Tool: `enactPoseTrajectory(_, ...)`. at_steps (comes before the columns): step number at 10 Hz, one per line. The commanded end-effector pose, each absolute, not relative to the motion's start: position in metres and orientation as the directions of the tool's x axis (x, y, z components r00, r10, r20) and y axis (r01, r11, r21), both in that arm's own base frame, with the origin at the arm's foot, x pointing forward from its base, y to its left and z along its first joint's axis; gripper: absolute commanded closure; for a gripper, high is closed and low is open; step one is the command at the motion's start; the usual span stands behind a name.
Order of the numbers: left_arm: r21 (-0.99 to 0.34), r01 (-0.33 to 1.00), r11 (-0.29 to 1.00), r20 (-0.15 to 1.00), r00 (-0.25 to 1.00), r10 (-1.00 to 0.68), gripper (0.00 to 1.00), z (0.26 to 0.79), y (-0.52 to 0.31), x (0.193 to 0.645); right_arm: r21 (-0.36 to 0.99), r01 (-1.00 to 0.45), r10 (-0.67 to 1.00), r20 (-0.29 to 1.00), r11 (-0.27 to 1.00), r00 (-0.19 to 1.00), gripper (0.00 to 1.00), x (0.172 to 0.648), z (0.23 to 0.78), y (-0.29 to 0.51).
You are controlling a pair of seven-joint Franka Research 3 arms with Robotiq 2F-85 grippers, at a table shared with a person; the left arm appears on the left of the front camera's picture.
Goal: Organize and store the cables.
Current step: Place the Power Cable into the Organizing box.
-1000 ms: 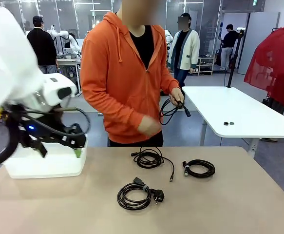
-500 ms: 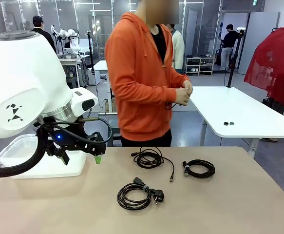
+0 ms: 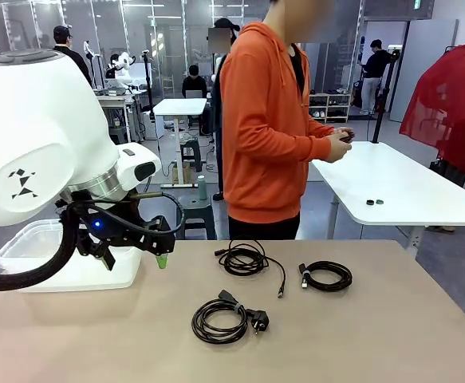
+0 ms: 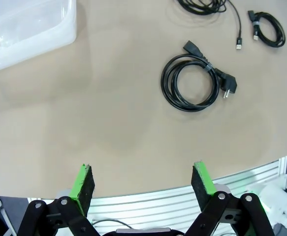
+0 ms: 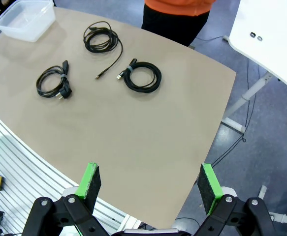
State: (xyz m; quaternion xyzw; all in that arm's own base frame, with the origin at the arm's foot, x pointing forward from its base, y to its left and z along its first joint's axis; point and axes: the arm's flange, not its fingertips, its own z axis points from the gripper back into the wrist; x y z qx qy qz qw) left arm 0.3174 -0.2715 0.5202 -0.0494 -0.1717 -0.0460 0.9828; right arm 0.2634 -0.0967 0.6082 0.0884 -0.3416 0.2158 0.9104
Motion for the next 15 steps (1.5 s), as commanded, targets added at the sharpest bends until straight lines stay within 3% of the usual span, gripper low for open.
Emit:
enactPoseTrajectory(1,-0.072,0.088,0.994,0.315,0.947,-0.061,0.0,0.506,-0.312,0.342,0.011,-0.453,0.334,0.658,0.891,0.675,0.0,0.265,0.609,-0.096)
enactPoseTrajectory(5,-0.14,0.093,0.986,0.207,0.976,-0.063,0.0,0.474,-0.384,0.371,0.011,-0.453,0.334,0.658,0.891,0.675,0.0,0.265,0.609,-0.096)
enactPoseTrajectory(8,-0.037,0.069,0.997,0.225,0.972,-0.059,0.0,0.456,-0.424,0.388,0.011,-0.453,0.334,0.658,0.891,0.675,0.0,0.265,0.609,-0.096)
enactPoseTrajectory(13,0.006,0.124,0.992,0.209,0.97,-0.122,0.0,0.463,-0.446,0.423,0.011,-0.453,0.334,0.658,0.891,0.675,0.0,0.265,0.609,-0.096)
enactPoseTrajectory(14,0.053,0.226,0.973,0.185,0.955,-0.232,0.0,0.466,-0.444,0.425,0.011,-0.453,0.334,0.658,0.891,0.675,0.0,0.265,0.609,-0.096)
enactPoseTrajectory(15,0.146,0.469,0.871,0.082,0.872,-0.483,0.0,0.466,-0.438,0.425,0.011,-0.453,0.334,0.658,0.891,0.675,0.0,0.265,0.609,-0.096)
